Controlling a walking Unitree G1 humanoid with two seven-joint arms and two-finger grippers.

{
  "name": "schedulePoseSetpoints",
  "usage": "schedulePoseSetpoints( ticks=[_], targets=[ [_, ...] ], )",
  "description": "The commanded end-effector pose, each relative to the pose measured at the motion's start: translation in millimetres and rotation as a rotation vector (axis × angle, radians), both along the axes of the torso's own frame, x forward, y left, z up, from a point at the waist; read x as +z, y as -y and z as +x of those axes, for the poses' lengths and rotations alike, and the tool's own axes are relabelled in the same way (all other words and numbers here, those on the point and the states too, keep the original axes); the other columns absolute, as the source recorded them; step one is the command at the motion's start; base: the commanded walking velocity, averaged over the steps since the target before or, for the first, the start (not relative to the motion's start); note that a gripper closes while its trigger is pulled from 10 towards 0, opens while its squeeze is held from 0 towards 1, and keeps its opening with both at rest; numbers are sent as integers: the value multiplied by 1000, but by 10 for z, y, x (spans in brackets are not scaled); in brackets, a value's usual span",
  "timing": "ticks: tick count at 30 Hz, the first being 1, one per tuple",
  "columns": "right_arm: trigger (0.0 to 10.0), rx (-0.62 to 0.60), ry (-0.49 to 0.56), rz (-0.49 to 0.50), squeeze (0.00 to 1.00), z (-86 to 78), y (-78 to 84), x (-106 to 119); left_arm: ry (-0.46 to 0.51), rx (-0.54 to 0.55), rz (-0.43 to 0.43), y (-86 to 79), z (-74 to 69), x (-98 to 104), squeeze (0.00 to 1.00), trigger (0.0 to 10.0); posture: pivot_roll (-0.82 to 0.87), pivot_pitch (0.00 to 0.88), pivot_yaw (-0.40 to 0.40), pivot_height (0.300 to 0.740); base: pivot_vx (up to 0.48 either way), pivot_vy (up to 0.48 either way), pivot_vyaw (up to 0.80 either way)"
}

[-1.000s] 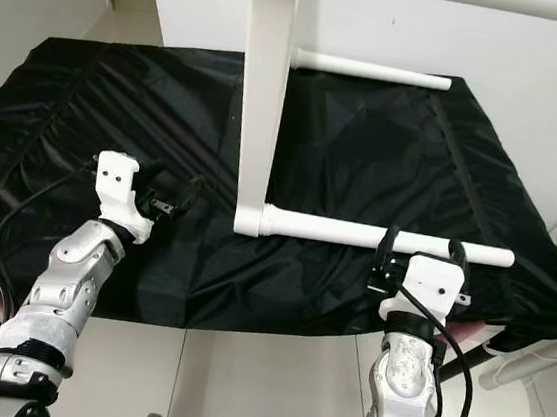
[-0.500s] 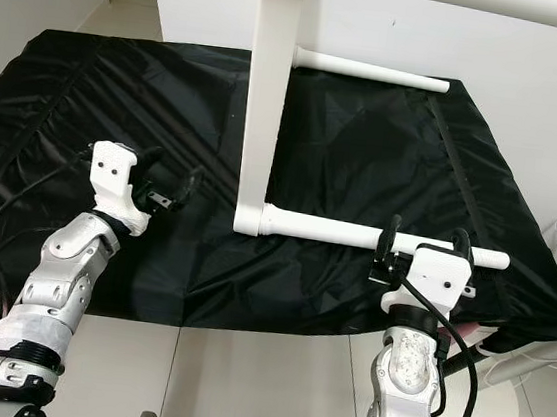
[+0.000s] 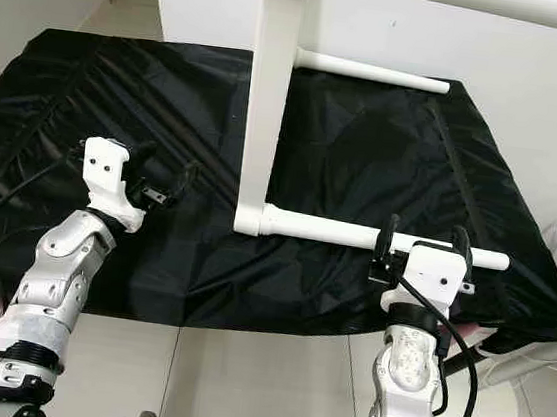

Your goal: Building children table

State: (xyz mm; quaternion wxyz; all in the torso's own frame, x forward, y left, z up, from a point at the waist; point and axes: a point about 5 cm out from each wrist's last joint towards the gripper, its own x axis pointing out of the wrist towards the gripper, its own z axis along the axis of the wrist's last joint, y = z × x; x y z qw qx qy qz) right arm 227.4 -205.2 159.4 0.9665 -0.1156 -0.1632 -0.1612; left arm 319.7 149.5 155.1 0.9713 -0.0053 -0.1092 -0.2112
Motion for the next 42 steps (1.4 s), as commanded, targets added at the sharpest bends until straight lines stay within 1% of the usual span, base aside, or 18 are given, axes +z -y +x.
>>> schedulePoseSetpoints(
  ticks=[1, 7, 20, 25, 42],
  targets=[
    [10000, -5, -9, -3, 0, -22, 7, -5, -24, 106, -26, -57, -6, -34, 0, 10000, 27, 12, -11, 740, 0, 0, 0],
    [10000, 12, -16, -5, 0, -12, -37, -15, -19, 111, -26, -73, -1, -16, 0, 10000, 31, 17, -14, 740, 0, 0, 0],
    [10000, 6, -24, -8, 0, -28, -19, -21, -20, 107, -31, -77, 2, -3, 0, 10000, 27, 21, -11, 740, 0, 0, 0],
    [10000, 4, -33, -12, 0, -52, -18, -43, -27, 101, -31, -75, -21, -27, 0, 10000, 27, 22, -12, 740, 0, 0, 0],
    [10000, 19, -35, -20, 0, -33, -44, -43, -21, 100, -28, -80, -13, -8, 0, 10000, 35, 6, -17, 740, 0, 0, 0]
  ],
)
